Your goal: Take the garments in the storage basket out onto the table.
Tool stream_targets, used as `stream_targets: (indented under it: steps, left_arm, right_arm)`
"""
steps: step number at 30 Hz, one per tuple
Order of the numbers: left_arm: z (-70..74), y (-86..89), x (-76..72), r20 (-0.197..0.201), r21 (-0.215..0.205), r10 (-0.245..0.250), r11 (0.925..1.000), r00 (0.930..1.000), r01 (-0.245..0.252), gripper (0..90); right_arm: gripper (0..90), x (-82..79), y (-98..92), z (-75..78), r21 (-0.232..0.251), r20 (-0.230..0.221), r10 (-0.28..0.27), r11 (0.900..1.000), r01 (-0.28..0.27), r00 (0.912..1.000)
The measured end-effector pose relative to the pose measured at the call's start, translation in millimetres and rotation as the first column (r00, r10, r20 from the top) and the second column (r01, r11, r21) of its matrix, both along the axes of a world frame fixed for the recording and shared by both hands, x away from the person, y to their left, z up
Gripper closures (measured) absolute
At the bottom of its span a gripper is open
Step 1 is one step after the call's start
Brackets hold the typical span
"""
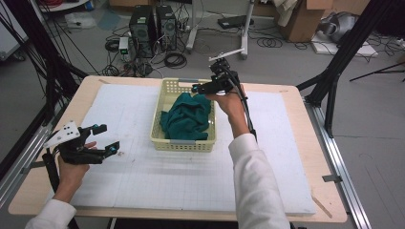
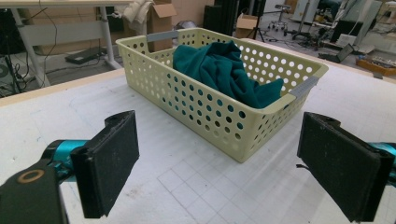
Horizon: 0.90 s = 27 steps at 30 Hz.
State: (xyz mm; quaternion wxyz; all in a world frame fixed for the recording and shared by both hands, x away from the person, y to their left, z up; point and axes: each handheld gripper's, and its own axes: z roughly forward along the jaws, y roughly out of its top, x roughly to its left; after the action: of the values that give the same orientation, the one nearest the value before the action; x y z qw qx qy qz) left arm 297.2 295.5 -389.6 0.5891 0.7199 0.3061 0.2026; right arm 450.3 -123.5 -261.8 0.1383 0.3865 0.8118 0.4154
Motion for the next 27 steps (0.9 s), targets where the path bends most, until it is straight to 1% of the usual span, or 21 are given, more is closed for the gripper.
stream_targets:
  steps: [3, 4, 6, 11, 15, 17, 20, 27]
  left_arm:
    - [0.1, 0.3, 0.3, 0.003, 0.001, 0.0, 1.0, 1.0, 0.0, 13.1]
    - [0.1, 0.5, 0.3, 0.003, 0.001, 0.0, 1.0, 1.0, 0.0, 13.1]
    - [0.3, 1.1, 0.1, 0.001, -0.001, 0.0, 1.0, 1.0, 0.0, 13.1]
    - [0.2, 1.5, 0.1, 0.002, -0.01, 0.0, 0.9999, 1.0, 0.0, 13.1]
    - [0.3, 1.4, 0.1, 0.002, -0.013, -0.002, 0.9999, 1.0, 0.002, 13.1]
    - [0.4, 1.7, -0.1, 0.001, -0.016, -0.002, 0.9999, 1.0, 0.002, 13.1]
    - [0.5, 1.6, -0.2, 0.002, -0.017, -0.002, 0.9999, 1.0, 0.002, 13.1]
    - [0.4, 2.2, -0.4, 0.002, -0.025, -0.002, 0.9997, 1.0, 0.002, 13.1]
  right_arm:
    - [3.8, 1.9, 7.0, -0.9, -0.004, -0.009, 0.014, 1.0, -0.014, 0.9999]
    - [0.8, 2.9, 9.4, -1.3, -0.007, -0.006, 0.016, 1.0, -0.017, 0.9998]
    - [0.4, 4.3, 15.4, -0.5, -0.008, 0.015, 0.007, 1.0, -0.007, 0.9999]
    - [0.4, 6.9, 22.6, -0.3, -0.007, 0.022, -0.007, 1.0, 0.008, 0.9997]
    - [0.4, 9.9, 27.9, -2.9, -0.01, 0.023, -0.024, 1.0, 0.024, 0.9995]
    - [0.4, 12.5, 31.7, -6.1, -0.013, 0.026, -0.043, 0.999, 0.043, 0.9988]
    - [0.4, 14.5, 34.2, -8.9, -0.014, 0.019, -0.045, 0.999, 0.046, 0.9988]
    - [0.4, 18.8, 43.2, -18.5, -0.038, 0.012, -0.051, 0.998, 0.051, 0.9986]
